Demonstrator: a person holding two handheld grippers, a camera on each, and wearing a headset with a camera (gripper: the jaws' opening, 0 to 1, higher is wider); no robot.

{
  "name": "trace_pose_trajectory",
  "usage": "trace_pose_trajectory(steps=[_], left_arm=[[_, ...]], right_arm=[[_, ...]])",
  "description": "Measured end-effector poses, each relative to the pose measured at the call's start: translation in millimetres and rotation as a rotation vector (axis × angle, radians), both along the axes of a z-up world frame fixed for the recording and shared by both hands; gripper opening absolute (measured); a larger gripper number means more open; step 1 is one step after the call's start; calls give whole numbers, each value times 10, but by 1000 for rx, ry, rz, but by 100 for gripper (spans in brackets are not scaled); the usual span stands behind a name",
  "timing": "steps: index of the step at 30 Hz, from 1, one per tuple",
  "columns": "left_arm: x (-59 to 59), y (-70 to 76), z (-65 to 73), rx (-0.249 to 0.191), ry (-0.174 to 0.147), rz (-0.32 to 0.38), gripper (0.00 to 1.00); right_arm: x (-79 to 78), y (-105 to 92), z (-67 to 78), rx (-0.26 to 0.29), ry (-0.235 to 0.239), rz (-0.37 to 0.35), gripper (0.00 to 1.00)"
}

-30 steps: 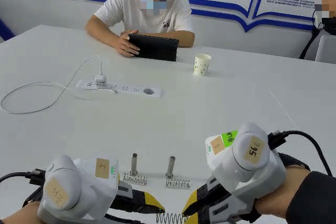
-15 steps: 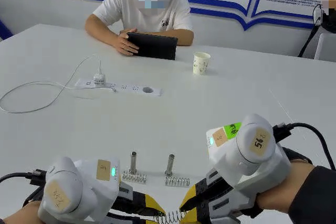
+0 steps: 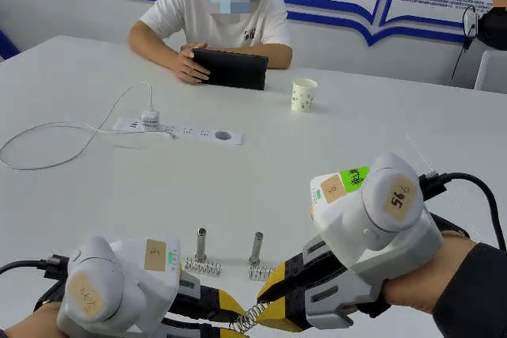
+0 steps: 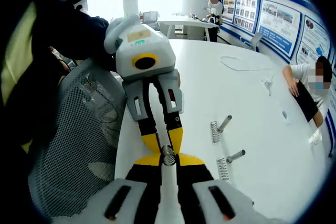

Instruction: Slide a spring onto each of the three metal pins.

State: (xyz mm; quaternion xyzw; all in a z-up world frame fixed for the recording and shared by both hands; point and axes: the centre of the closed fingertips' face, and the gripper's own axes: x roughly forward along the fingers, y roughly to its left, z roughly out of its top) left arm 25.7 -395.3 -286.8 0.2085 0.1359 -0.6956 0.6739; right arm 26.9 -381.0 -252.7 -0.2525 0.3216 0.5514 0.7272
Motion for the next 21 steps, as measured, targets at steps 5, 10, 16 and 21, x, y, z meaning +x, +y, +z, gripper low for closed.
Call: trace_pose_trajectory(steps=[5, 10, 16, 21], left_arm=[[5, -13, 15, -5, -4, 2, 11], [4, -35, 24, -9, -7, 1, 11], [0, -50, 35, -13, -8, 1, 11], [2, -51, 36, -14, -9, 5, 11]], right_arm=[[13, 42, 41, 16, -10, -1, 11], [24, 96, 71, 34, -16, 2, 11], [32, 129, 87, 44, -23, 5, 11], [36, 127, 87, 40, -28, 5, 11]])
